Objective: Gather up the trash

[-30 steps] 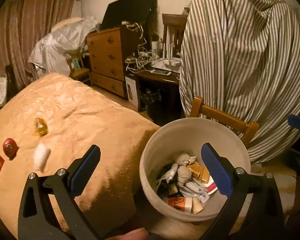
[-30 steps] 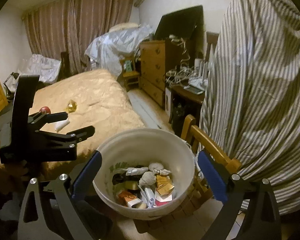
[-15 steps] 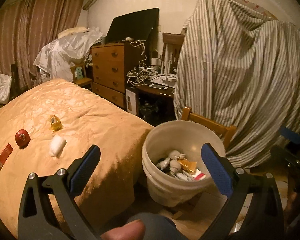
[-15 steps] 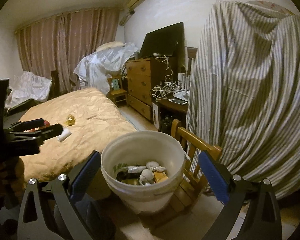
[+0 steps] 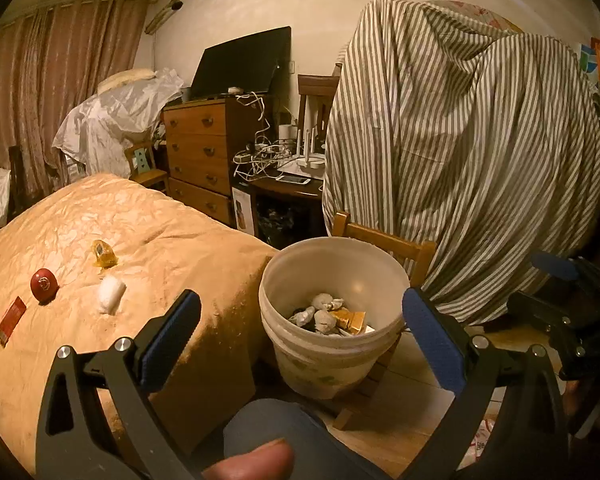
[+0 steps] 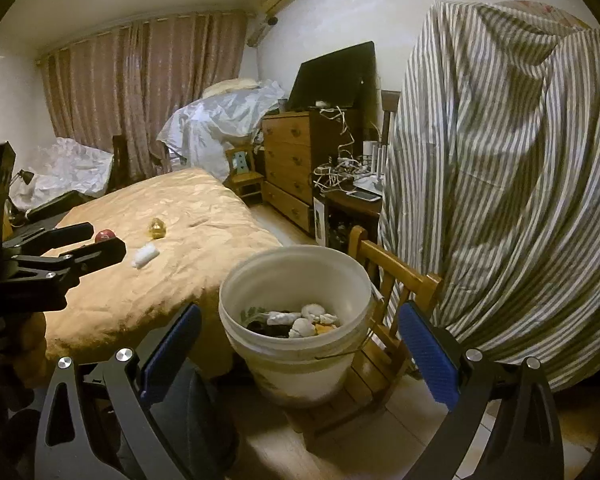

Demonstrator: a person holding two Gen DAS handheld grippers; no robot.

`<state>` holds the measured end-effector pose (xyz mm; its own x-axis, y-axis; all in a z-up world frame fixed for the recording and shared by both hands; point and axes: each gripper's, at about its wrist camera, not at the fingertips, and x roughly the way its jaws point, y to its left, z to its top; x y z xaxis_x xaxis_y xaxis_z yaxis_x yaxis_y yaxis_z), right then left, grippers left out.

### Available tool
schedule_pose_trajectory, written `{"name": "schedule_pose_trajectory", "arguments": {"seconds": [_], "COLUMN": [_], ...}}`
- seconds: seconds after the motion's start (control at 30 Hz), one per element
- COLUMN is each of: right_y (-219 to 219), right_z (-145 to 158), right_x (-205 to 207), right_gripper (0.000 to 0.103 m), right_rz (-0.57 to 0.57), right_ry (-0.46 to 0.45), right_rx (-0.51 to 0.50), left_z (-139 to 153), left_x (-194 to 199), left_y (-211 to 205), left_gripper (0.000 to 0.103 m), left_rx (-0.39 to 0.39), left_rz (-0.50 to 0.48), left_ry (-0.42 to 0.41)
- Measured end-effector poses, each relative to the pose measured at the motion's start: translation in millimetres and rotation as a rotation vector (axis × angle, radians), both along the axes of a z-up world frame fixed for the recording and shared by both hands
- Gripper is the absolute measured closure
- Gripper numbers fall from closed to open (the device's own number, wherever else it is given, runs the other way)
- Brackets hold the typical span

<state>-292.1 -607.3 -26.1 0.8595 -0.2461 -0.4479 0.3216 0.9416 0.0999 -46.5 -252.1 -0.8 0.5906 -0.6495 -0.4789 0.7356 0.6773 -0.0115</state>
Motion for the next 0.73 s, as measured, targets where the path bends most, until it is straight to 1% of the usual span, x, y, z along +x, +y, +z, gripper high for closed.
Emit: {"name": "schedule_pose_trajectory", "arguments": {"seconds": [0.33, 0.4, 0.63, 0.73], "right_y": [-0.7, 0.5, 0.8, 1.9], "right_z": [6.0, 6.0, 5.5, 3.7], "right_x": [3.6, 4.9, 7.1, 9.0], "right_gripper": [0.005, 0.005, 0.005, 0.005], "right_rz": [0.007, 0.010, 0.014, 0.019], "right_ry": [-0.002, 0.000, -0.001, 0.006], "right_rx": [0.005, 0.005, 0.007, 0.009], "left_z": [-0.1, 0.3, -0.4, -4.0], "left_x": [-3.2, -3.4, -5.4, -3.7], "left_y": [0.2, 0.6, -5.0, -5.5], "left_gripper": [0.006, 0.006, 0.006, 0.006], "left_rx": [-0.004, -0.017, 0.006, 0.015], "left_rz": [-0.004, -0.017, -0.017, -0.006], "left_ry": [-0.003, -0.001, -0.009, 0.003]}}
